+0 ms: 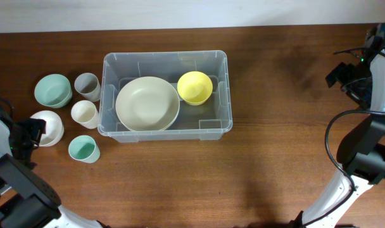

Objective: Pack container
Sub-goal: 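Move the left gripper to the white bowl and grasp its rim, then carry the white bowl with the left gripper over the yellow bowl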

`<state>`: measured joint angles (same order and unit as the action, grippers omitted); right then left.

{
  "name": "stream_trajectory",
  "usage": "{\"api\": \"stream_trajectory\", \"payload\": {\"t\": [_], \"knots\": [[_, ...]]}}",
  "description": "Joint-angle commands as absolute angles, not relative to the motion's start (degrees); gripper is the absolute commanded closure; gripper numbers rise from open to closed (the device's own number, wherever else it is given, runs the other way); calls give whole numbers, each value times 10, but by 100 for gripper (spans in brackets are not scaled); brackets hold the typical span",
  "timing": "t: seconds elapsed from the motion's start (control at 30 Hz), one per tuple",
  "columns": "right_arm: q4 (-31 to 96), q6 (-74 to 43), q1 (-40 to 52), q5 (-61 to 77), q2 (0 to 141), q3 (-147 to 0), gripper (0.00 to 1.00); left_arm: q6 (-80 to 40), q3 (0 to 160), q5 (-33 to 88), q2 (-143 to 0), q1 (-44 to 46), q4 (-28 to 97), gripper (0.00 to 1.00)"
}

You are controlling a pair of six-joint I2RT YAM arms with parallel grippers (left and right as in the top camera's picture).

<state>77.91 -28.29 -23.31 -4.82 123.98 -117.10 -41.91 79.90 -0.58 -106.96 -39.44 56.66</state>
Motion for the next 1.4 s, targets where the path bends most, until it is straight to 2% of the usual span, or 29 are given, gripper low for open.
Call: {"api": "stream_trajectory", "payload": {"t": [0.0,0.4,0.47,0.53,0.63,0.73,0.87,1.13,1.37], "knots": [[779,-284,-232,-49,1232,-1170,1,-435,789,3,-1089,-396,548,1],[779,-284,-232,-49,1232,-1170,1,-435,789,3,-1134,-396,502,2],[779,-284,-232,-49,1232,-1170,1,-435,789,3,-1135,-396,501,11],[779,-284,-232,-49,1232,-1170,1,-435,789,3,-1135,-396,499,25],[779,-284,-232,-49,1232,-1170,1,-435,789,3,-1135,-396,499,38],[779,-284,-232,-49,1232,-1170,1,-435,789,3,-1135,-396,499,57],[779,-284,-232,-49,1232,-1170,1,-435,789,3,-1135,-396,498,98],[779,-284,-232,-49,1232,-1170,1,-435,831,7,-1133,-421,519,99],[779,-284,-232,-49,1232,-1170,1,-415,1032,66,-1119,-451,629,99]]}}
